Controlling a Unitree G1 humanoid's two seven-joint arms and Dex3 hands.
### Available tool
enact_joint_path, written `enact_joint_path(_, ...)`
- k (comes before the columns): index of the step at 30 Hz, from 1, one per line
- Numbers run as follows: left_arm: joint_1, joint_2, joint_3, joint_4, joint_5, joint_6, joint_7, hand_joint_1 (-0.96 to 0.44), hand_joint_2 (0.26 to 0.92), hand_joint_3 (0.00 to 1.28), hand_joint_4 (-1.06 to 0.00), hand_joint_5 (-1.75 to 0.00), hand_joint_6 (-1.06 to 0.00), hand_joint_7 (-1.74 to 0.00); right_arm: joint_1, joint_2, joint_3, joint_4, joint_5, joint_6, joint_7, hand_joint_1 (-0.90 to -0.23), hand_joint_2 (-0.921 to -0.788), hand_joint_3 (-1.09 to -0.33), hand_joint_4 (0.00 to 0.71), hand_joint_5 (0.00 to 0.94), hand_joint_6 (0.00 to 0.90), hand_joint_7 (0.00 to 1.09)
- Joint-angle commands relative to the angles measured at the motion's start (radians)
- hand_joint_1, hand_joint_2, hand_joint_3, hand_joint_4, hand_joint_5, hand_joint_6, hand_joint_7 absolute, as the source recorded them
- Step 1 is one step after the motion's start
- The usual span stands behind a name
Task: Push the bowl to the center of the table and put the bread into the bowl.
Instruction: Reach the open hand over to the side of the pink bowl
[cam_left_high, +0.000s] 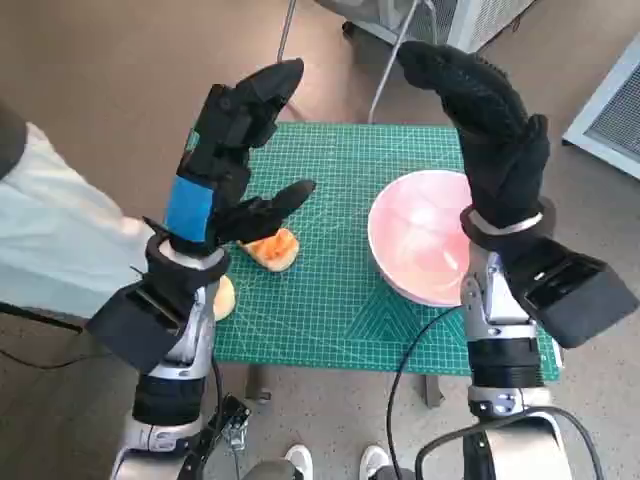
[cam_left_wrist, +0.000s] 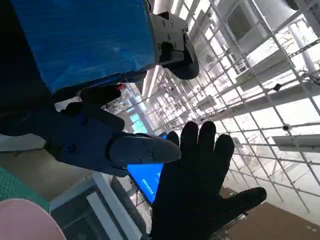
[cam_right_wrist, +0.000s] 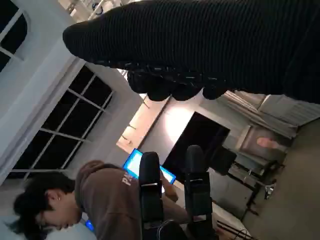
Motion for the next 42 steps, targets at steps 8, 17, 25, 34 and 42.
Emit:
enact_joint_path(8,-0.012,0.004,-0.001,-0.001,-0.004,0.002,-0.001,-0.44,0.921,0.25,-0.35,-0.01,-0.1,-0.71,0.008,0.003,-0.001,0.007,0.006,0.004,0.01,-0.617,-0.921,-0.804,0.28,0.0,0.0,0.77)
enact_joint_path(17,-0.004,0.008,0.004,-0.009,-0.006,0.003,0.0,-0.43,0.921,0.25,-0.35,-0.01,-0.1,-0.71,0.015,0.0,-0.005,0.015,0.002,-0.006,0.008,-0.611,-0.921,-0.807,0.28,0.0,-0.001,0.77)
enact_joint_path(25,0.003,0.013,0.015,-0.006,-0.014,0.0,0.0,-0.43,0.921,0.26,-0.35,-0.01,-0.1,-0.71,0.033,-0.023,-0.028,0.046,0.012,-0.031,0.017,-0.615,-0.921,-0.81,0.273,0.0,-0.001,0.75)
enact_joint_path(34,0.027,0.01,0.023,-0.021,-0.008,0.0,0.016,-0.43,0.921,0.26,-0.35,0.0,-0.09,-0.71,0.074,-0.102,-0.122,0.159,0.037,-0.109,0.019,-0.646,-0.921,-0.8,0.249,0.0,-0.001,0.73)
enact_joint_path(42,0.05,0.004,0.022,-0.034,0.001,0.003,0.036,-0.43,0.921,0.25,-0.35,0.0,-0.09,-0.69,0.117,-0.15,-0.204,0.288,-0.058,-0.188,-0.144,-0.658,-0.921,-0.834,0.222,0.034,-0.001,0.72)
